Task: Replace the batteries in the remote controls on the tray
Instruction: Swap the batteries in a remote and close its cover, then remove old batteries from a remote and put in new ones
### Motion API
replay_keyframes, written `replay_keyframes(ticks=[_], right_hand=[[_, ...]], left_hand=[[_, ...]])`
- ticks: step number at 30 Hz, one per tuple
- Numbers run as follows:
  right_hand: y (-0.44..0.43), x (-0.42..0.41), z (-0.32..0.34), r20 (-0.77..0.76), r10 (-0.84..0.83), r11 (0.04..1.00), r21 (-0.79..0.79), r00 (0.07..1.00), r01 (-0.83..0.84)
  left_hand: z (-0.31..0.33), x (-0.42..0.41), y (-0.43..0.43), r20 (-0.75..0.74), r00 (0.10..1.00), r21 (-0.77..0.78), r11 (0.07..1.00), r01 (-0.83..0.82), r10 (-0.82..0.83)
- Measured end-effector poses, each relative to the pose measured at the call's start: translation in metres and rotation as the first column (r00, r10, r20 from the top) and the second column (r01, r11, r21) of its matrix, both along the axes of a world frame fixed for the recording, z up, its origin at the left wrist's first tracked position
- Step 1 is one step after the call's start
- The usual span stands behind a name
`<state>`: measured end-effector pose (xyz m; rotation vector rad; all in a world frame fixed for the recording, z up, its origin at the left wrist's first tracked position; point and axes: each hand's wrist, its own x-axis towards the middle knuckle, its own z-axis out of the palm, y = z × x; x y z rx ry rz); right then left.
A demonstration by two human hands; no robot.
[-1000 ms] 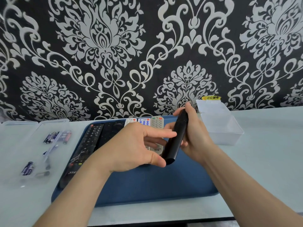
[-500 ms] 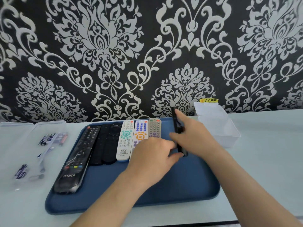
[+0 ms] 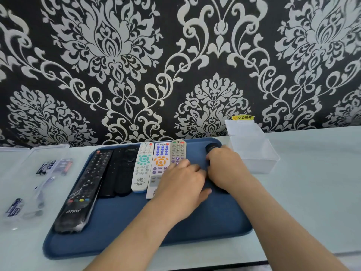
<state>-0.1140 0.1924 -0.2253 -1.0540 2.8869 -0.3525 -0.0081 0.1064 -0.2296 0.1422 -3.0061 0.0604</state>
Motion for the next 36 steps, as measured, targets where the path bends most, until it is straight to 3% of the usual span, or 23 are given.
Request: replay_keyframes(ticks=[3, 8, 12, 18, 21, 23, 28, 31, 33, 36], right_hand=[[0.000, 0.002, 0.003, -0.009, -0.017, 1.000, 0.001, 1.000, 0.017], [-0.006, 0.000, -0.005, 0.024, 0.007, 0.998, -0.066, 1.000, -0.006], [-0.006, -0.003, -0.008, 0.110, 0.034, 0.966, -0.257, 0.993, -0.005], [-0.012, 0.007, -0.008, 0.132, 0.137, 0.918, -0.390, 0.982, -0.076], [-0.021, 0.019, -0.017, 0.119, 0.266, 0.918, -0.334, 0.957, -0.214], [-0.024, 0.022, -0.021, 0.068, 0.267, 0.928, -0.286, 0.961, -0.238], [-0.032, 0.031, -0.020, -0.052, 0.180, 0.960, -0.207, 0.982, -0.187], [-0.048, 0.048, -0.005, -0.078, 0.207, 0.922, -0.316, 0.975, -0.221], [-0.064, 0.062, 0.007, -0.014, 0.281, 0.884, -0.385, 0.960, -0.265], [-0.104, 0.095, 0.025, 0.044, 0.438, 0.802, -0.469, 0.898, -0.368]], left_hand=[[0.003, 0.002, -0.009, -0.031, 0.998, 0.015, 0.999, -0.046, 0.046], [0.001, 0.011, -0.027, 0.119, 0.990, 0.038, 0.996, -0.077, 0.072], [0.003, 0.011, -0.037, 0.135, 0.989, 0.059, 0.996, -0.063, 0.055], [0.001, 0.011, -0.041, 0.047, 0.996, 0.101, 0.992, -0.076, 0.071], [-0.004, 0.022, -0.047, 0.154, 0.982, 0.104, 0.987, -0.126, 0.109], [-0.008, 0.026, -0.049, 0.185, 0.976, 0.148, 0.978, -0.144, 0.116], [-0.005, 0.040, -0.051, -0.067, 0.994, 0.164, 0.984, -0.074, 0.086], [0.007, 0.063, -0.069, -0.195, 0.971, 0.263, 0.961, -0.081, 0.136], [0.020, 0.078, -0.087, -0.337, 0.914, 0.298, 0.947, -0.123, 0.225], [0.037, 0.114, -0.129, -0.442, 0.757, 0.359, 0.868, -0.342, 0.481]])
